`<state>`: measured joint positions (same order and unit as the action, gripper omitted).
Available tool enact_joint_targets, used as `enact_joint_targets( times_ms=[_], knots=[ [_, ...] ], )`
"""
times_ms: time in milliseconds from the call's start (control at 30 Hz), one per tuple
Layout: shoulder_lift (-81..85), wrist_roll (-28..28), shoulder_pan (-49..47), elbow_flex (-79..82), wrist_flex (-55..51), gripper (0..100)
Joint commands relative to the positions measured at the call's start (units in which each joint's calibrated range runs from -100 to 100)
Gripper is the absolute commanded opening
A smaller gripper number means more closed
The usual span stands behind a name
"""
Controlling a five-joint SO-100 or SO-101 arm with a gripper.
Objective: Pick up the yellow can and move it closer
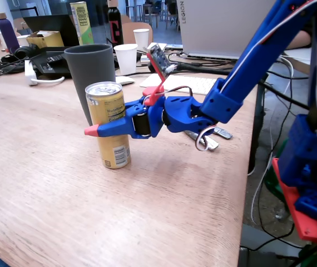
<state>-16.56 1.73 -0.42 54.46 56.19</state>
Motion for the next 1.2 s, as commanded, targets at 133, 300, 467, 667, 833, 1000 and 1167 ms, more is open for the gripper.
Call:
enact_joint_targets(
  times_ms=[133,300,467,667,833,1000,1167],
  knots=[
    [0.26,-0.05,0.08,-1.94,0.62,28],
    [0.26,-0.05,0.08,-1.94,0.71,28],
    [0.26,-0.05,0.08,-1.94,0.71,27],
    [0.35,-0.05,-0.08,-1.18,0.71,22],
    [1.38,-0.1,-0.08,-0.81,0.46,22],
    [10.73,-0.1,-0.25,5.8,-1.18,22],
    [27.45,-0.1,-0.25,14.2,-10.46,22]
  ],
)
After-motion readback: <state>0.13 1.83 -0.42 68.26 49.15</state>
